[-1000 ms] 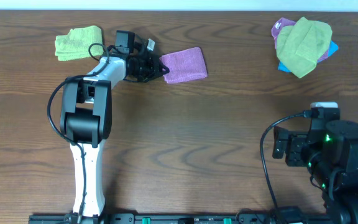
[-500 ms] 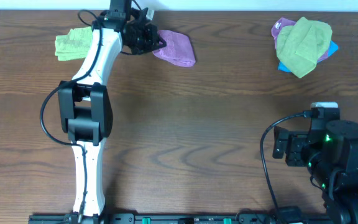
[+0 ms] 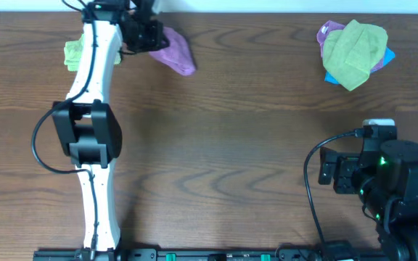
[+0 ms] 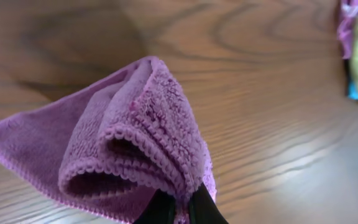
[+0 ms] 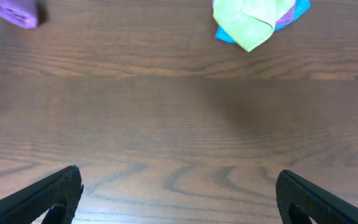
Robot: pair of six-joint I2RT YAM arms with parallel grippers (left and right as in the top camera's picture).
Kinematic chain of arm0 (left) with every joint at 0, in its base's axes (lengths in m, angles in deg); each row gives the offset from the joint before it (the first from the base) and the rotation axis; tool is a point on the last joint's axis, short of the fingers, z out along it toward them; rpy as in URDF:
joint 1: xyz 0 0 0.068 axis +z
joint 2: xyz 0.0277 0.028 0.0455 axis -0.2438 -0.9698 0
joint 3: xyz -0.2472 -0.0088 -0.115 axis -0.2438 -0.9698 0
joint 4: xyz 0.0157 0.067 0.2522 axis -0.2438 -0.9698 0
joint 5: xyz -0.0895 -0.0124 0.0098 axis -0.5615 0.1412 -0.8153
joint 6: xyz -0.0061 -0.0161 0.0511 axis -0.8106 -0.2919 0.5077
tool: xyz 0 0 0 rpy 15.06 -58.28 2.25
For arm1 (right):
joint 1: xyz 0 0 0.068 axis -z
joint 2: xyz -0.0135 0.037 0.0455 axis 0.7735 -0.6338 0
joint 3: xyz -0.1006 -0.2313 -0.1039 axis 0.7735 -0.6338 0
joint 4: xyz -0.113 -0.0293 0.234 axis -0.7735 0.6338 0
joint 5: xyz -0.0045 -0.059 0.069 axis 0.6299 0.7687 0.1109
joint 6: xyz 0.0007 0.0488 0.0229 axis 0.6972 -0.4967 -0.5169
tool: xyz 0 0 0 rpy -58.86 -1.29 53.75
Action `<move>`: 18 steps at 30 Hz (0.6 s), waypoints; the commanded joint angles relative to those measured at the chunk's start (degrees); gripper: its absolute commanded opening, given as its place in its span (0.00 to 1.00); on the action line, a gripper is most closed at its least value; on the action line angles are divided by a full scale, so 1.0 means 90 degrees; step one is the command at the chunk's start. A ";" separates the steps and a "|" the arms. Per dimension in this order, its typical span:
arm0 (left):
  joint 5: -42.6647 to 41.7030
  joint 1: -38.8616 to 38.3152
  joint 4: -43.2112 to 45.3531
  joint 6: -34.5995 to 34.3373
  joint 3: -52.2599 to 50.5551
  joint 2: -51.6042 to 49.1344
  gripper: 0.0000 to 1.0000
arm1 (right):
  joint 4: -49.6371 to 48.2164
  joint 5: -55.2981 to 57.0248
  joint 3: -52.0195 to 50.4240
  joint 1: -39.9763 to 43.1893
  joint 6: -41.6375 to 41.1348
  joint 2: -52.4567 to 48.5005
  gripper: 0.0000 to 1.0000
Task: Fold the cloth
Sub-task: 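Carry the purple cloth left and place it on the green cloth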
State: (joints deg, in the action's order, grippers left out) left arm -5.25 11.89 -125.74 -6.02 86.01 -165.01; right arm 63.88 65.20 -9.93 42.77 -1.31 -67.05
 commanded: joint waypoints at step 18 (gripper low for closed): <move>0.0612 0.1078 0.0481 0.1460 0.1090 0.0058 0.06 | -0.0019 0.0073 -0.0019 -0.0041 -0.0240 0.0000 0.99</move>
State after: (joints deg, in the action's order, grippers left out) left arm 0.33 21.51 -122.35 3.62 94.36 -165.01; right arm 63.86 65.18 -9.93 42.77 -1.77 -67.03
